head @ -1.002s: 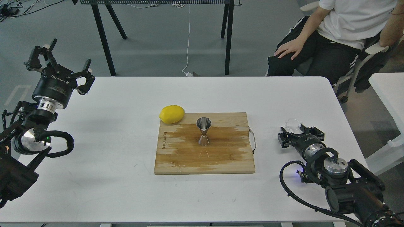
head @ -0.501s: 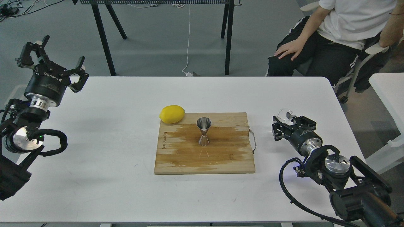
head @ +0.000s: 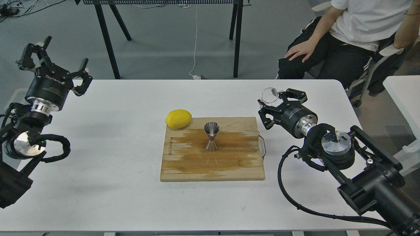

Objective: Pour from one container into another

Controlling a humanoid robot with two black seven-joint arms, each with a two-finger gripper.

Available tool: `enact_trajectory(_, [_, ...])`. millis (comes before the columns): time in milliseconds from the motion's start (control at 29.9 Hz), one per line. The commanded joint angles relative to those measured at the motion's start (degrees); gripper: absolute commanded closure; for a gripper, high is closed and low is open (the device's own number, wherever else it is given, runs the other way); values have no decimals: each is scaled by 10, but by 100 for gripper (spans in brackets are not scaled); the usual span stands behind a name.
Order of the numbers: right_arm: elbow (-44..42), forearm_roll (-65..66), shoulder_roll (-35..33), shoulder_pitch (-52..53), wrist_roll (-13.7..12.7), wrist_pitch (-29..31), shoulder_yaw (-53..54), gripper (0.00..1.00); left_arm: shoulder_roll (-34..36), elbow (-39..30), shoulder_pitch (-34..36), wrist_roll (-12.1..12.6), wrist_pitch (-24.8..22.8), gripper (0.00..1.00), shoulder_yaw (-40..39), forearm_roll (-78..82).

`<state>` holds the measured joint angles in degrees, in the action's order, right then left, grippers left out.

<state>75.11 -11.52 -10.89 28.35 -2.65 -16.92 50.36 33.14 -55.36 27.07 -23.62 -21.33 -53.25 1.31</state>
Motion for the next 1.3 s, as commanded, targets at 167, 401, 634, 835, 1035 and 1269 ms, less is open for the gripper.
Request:
enact_trajectory(167, [1,133,35,27,1,-5,-75,61,1,1,-1,3,-1,0,-8,0])
enact_trajectory(401, [-1,264,56,22,0,-22,-90,61,1,1,-3,3,-2,0,-8,-1])
enact_trajectory(634, [-3,319,57,31,-1,-22,-115,61,2,1,-3,3,-2,0,-8,-1])
enact_trajectory(835, [-6,334,54,39,-1,-21,-141,61,2,1,-3,3,-2,0,-8,-1])
enact_trajectory(1035, [-6,352,53,39,0,-20,-144,61,2,1,-3,3,-2,0,-8,-1])
enact_trajectory(1269, [-8,465,52,39,5,-20,-180,61,5,1,-4,3,-3,0,-8,-2])
